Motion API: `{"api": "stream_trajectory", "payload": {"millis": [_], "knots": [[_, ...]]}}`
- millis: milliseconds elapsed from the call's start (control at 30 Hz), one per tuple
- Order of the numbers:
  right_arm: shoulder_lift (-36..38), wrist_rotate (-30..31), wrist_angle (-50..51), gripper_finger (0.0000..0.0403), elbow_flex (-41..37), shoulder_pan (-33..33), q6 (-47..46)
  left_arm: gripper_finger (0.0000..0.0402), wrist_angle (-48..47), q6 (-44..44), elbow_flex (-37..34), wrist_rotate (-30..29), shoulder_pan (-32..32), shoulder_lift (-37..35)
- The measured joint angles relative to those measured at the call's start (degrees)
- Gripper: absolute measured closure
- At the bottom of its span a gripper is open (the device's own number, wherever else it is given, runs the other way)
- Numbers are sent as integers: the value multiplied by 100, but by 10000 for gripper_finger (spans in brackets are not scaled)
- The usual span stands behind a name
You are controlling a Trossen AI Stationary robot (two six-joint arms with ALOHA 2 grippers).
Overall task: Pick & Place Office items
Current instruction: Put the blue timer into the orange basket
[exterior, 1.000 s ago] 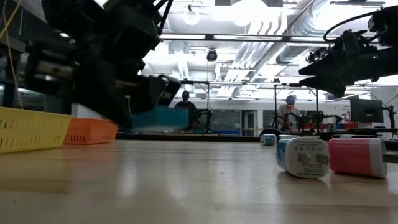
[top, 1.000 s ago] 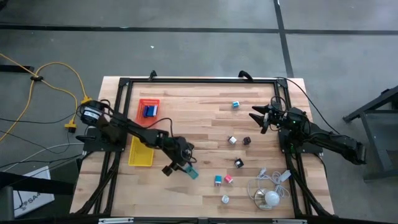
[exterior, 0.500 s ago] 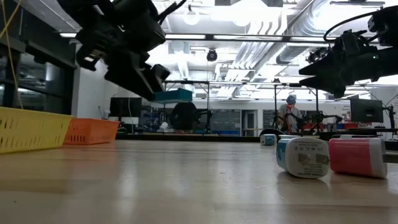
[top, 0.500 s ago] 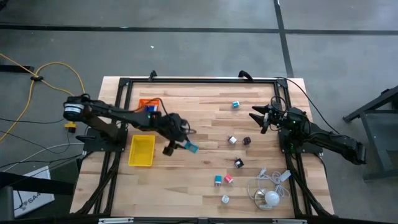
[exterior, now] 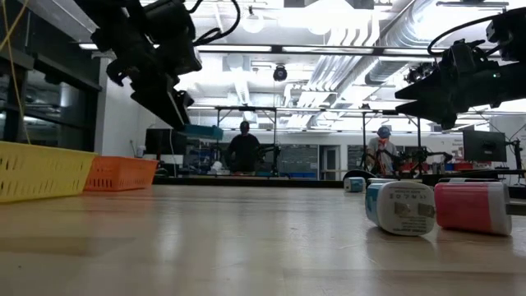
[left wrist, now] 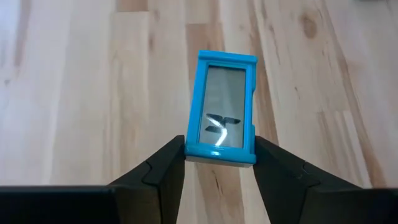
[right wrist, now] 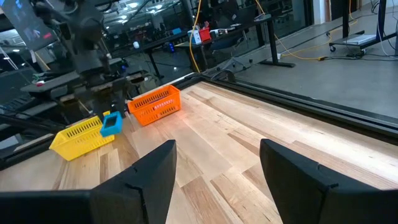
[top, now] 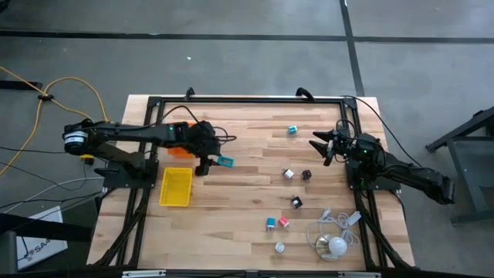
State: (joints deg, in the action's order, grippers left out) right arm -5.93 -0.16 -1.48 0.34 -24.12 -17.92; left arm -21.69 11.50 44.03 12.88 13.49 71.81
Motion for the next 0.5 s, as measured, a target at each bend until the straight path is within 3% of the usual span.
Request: {"api": "stream_trajectory", "payload": {"millis": [200,500], "knots": [[0,-1,0,184,0,0,-2,239,-334,-706,0,-253,373,-392],[0,-1,0,184,-2,0,0,238,-1129,-2363,0,-1814,401,-1183]]}}
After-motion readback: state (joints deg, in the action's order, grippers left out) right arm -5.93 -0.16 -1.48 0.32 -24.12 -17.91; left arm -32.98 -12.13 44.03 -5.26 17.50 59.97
